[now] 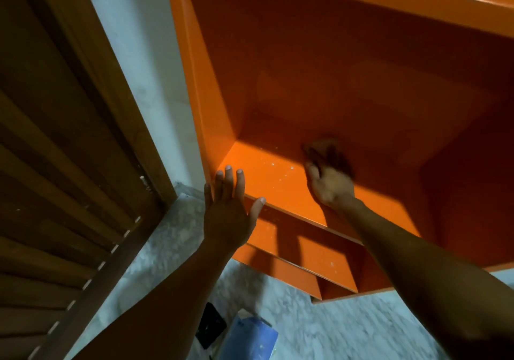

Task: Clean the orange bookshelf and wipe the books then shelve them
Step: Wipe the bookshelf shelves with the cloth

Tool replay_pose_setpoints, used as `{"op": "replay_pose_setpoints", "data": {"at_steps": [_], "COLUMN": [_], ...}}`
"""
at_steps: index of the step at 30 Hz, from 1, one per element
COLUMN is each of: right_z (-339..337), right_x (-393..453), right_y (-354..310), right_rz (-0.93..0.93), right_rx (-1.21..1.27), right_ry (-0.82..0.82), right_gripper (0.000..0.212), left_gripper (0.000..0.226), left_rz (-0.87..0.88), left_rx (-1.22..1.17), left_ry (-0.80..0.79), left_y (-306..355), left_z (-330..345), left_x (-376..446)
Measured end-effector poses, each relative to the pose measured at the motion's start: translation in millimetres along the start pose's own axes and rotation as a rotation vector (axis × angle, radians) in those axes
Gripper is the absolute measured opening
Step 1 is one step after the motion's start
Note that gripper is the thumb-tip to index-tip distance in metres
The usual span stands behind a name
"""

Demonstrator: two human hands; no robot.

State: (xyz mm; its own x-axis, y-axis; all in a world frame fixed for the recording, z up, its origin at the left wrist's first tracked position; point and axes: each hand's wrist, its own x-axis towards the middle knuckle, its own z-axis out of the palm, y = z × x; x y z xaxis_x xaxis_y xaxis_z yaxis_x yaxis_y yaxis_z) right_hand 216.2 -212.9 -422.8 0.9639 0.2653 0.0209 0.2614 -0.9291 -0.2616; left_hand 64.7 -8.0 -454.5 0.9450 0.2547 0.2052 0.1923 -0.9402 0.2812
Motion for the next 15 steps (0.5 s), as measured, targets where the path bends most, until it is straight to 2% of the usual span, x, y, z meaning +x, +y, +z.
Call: {"op": "replay_pose_setpoints", "data": {"at_steps": [4, 7, 10, 13, 15], "right_z": [4, 5, 13, 14, 2], "right_x": [-29, -56, -82, -101, -102], "right_y": [-37, -52, -51, -50, -62], "right_rz": [-0.169, -0.283, -0.51, -0.683, -0.694], "right_rx": [-0.019, -0.002, 0.078, 0.235, 0.354], "right_ry": [-0.021, -0.066, -0.06, -0.052, 0.006], "right_gripper": [0.053, 0.052, 0.043, 0.044, 0.037], "left_gripper": [0.076, 0.066, 0.058, 0.065, 0.071], "left_rz": [0.034, 0.081, 0.15, 0.127, 0.114], "left_rx": [-0.037, -0.167, -0.274, -0.327, -0.318], "left_ry": [-0.018, 0.013, 0.097, 0.14, 0.12], "left_y": [-6, -22, -43, -55, -56], "left_z": [-3, -11, -21, -27, -28], "left_x": [0, -8, -24, -31, -29]}}
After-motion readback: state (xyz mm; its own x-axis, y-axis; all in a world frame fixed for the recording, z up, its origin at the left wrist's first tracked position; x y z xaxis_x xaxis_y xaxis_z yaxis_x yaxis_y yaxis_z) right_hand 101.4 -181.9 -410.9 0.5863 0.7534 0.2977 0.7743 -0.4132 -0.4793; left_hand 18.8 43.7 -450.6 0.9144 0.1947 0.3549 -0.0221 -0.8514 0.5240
